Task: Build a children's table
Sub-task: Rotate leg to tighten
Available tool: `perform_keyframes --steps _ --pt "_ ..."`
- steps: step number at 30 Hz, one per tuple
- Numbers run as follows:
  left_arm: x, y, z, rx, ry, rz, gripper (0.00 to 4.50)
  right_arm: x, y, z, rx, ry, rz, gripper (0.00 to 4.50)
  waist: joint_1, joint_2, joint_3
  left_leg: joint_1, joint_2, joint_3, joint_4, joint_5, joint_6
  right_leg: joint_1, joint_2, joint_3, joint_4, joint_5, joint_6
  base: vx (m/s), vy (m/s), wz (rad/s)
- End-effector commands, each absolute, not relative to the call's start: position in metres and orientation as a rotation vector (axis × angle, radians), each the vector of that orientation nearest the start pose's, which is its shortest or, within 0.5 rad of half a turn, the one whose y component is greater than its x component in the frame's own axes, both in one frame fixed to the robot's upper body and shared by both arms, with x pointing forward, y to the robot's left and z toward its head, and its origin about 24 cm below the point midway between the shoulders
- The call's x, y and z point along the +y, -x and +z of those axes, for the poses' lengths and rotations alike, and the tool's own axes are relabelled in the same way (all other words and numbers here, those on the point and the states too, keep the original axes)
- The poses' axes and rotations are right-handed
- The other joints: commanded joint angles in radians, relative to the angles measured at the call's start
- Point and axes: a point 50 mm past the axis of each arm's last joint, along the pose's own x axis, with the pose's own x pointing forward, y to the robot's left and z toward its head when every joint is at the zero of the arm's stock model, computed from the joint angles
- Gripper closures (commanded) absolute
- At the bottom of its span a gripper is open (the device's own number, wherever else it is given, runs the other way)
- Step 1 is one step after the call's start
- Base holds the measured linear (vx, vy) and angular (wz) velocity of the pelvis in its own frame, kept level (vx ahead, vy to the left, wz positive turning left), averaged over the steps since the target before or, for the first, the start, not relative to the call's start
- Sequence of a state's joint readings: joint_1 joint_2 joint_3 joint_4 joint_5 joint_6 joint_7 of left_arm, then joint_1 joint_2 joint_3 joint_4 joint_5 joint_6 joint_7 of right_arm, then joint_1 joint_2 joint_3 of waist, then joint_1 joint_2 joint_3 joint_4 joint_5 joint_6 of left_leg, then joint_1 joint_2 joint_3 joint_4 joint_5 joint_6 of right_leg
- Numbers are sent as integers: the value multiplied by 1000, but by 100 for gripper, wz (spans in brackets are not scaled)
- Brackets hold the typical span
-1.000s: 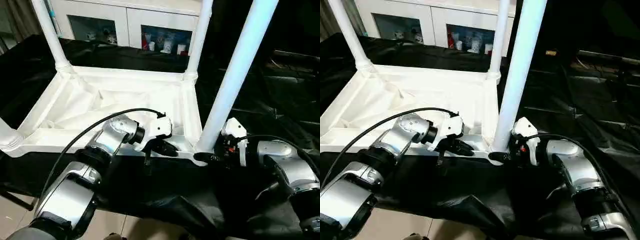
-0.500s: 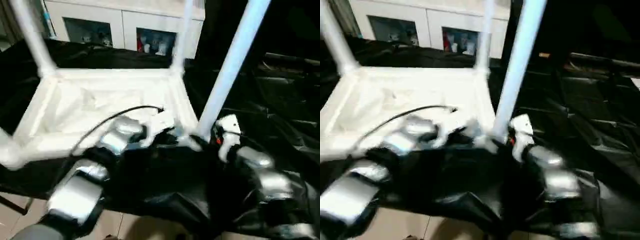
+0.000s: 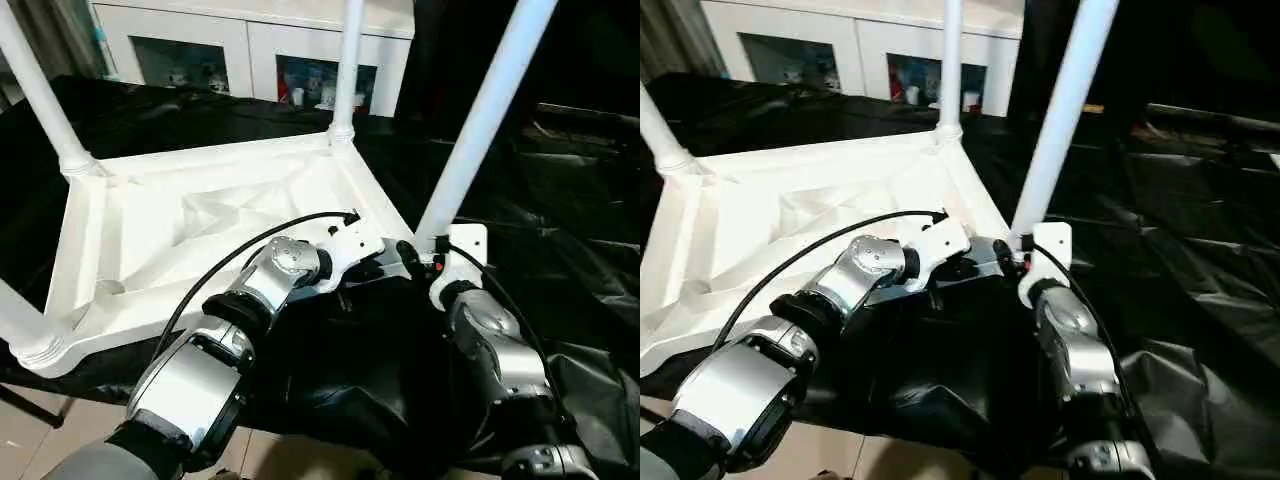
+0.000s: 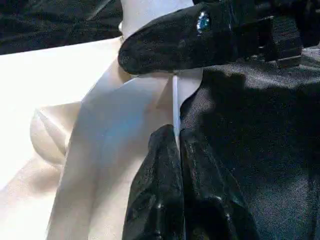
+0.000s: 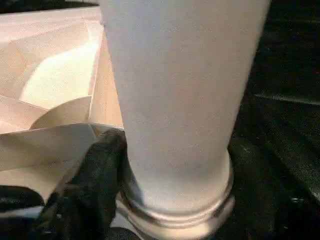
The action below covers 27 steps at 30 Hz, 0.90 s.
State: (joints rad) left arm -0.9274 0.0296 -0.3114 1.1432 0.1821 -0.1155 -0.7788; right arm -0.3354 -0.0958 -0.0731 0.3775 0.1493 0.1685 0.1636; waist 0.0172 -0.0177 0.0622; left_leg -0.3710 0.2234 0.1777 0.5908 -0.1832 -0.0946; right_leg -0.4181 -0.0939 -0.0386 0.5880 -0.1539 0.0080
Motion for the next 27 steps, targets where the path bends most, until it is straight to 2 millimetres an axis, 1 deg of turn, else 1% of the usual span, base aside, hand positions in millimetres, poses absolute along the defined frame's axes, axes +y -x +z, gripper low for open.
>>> perform_keyframes --steps 1,2,4,5,6,7,8,9,10,11,12,13,14,15,16,17,18,19,20,21,23,24,25,26,27 --pt "36 -357 61 281 -557 -1157 450 -170 -311 39 163 -73 119 104 -2 0 -75 6 -11 12 -70 -226 47 59 -20 19 -66 -183 -221 0 0 0" --pt "35 -357 61 273 -558 -1162 450 -171 -311 42 151 -49 119 80 -1 -1 -74 7 -11 12 -70 -228 47 58 -20 19 -67 -196 -216 0 0 0" --pt "34 -357 62 263 -558 -1167 450 -172 -310 45 142 -47 132 80 0 -1 -74 8 -11 13 -70 -230 48 57 -22 19 -69 -219 -212 0 0 0" --pt "34 -356 63 257 -554 -1173 450 -174 -310 47 141 -44 150 80 0 -4 -75 7 -11 13 -70 -227 48 58 -21 19 -68 -223 -210 0 0 0" --pt "32 -356 66 229 -544 -1198 450 -179 -306 54 143 -33 228 80 5 -3 -75 8 -11 12 -69 -221 59 61 -20 19 -70 -223 -200 0 0 0" --pt "31 -355 67 215 -539 -1204 450 -181 -303 56 151 -27 275 80 5 -4 -75 7 -10 12 -68 -212 63 62 -20 20 -68 -210 -200 0 0 0" --pt "31 -355 67 215 -539 -1204 450 -181 -303 56 151 -27 275 80 6 -3 -75 5 -10 12 -68 -205 68 64 -20 20 -66 -198 -202 0 0 0" --pt "30 -355 69 196 -534 -1202 450 -185 -299 58 159 -26 332 80 13 -3 -78 8 -8 13 -64 -190 81 63 -22 21 -64 -165 -213 0 0 0" --pt "29 -355 71 172 -522 -1201 450 -188 -293 61 170 -15 410 80 12 -6 -78 5 -9 13 -64 -185 85 64 -22 21 -62 -155 -218 0 0 0" --pt "28 -356 73 147 -508 -1192 450 -194 -286 65 177 19 482 80 18 -8 -77 6 -8 15 -62 -186 96 66 -21 21 -63 -148 -219 0 0 0" --pt "28 -356 75 127 -491 -1199 450 -198 -279 67 192 46 545 80 20 -11 -78 4 -7 13 -61 -178 107 70 -23 21 -61 -145 -218 0 0 0" --pt "29 -356 77 137 -448 -1218 450 -205 -272 70 207 65 613 80 22 -16 -78 3 -7 14 -60 -171 112 70 -24 21 -62 -146 -217 0 0 0" --pt "29 -356 79 147 -418 -1232 423 -209 -267 72 217 74 653 73 23 -18 -77 0 -8 14 -59 -168 121 70 -25 20 -62 -162 -214 0 0 0" --pt "30 -356 81 145 -397 -1255 406 -212 -263 74 229 62 688 70 24 -17 -76 -1 -9 14 -59 -170 122 70 -26 19 -63 -179 -213 0 0 0" --pt "30 -356 83 144 -381 -1265 395 -214 -261 77 235 60 721 70 24 -27 -75 -3 -11 15 -58 -179 126 69 -27 17 -66 -224 -207 0 0 0" --pt "30 -356 84 143 -379 -1267 392 -214 -260 77 236 60 726 70 25 -22 -74 0 -7 15 -59 -189 125 63 -30 18 -69 -257 -214 0 0 0" --pt "31 -356 86 141 -371 -1277 383 -215 -259 79 241 60 750 70 22 -21 -73 -1 -5 13 -60 -193 122 61 -29 17 -70 -267 -214 0 0 0" --pt "32 -356 88 135 -370 -1293 383 -215 -258 80 248 54 772 70 21 -32 -74 -2 -5 14 -59 -196 119 61 -28 15 -71 -276 -210 0 0 0" --pt "34 -357 90 138 -359 -1294 371 -213 -257 82 248 49 801 70 22 -28 -71 0 -4 13 -62 -203 116 57 -27 15 -72 -298 -204 0 0 0" --pt "37 -357 93 139 -348 -1296 360 -209 -258 83 243 46 815 70 20 -33 -72 0 -3 13 -61 -203 115 57 -27 16 -71 -300 -201 0 0 0" --pt "45 -359 97 148 -351 -1299 352 -200 -262 85 228 23 837 70 19 -34 -70 -2 -4 13 -62 -190 109 56 -26 16 -69 -301 -194 0 0 0" --pt "54 -358 99 158 -383 -1314 339 -193 -265 85 225 13 840 70 19 -37 -71 -3 -5 12 -61 -189 101 56 -27 15 -68 -319 -187 0 0 0" --pt "64 -357 101 176 -416 -1323 327 -187 -266 84 224 6 863 70 18 -36 -71 -4 -3 9 -64 -186 95 57 -29 14 -66 -324 -185 0 0 0" --pt "70 -356 101 189 -437 -1328 316 -184 -266 84 223 4 879 70 13 -36 -68 -13 -6 8 -67 -182 86 60 -28 14 -65 -350 -168 0 0 0" --pt "81 -354 101 221 -458 -1335 311 -179 -267 84 221 0 889 70 17 -30 -69 -1 -2 9 -65 -189 75 52 -28 16 -68 -355 -165 0 0 0"
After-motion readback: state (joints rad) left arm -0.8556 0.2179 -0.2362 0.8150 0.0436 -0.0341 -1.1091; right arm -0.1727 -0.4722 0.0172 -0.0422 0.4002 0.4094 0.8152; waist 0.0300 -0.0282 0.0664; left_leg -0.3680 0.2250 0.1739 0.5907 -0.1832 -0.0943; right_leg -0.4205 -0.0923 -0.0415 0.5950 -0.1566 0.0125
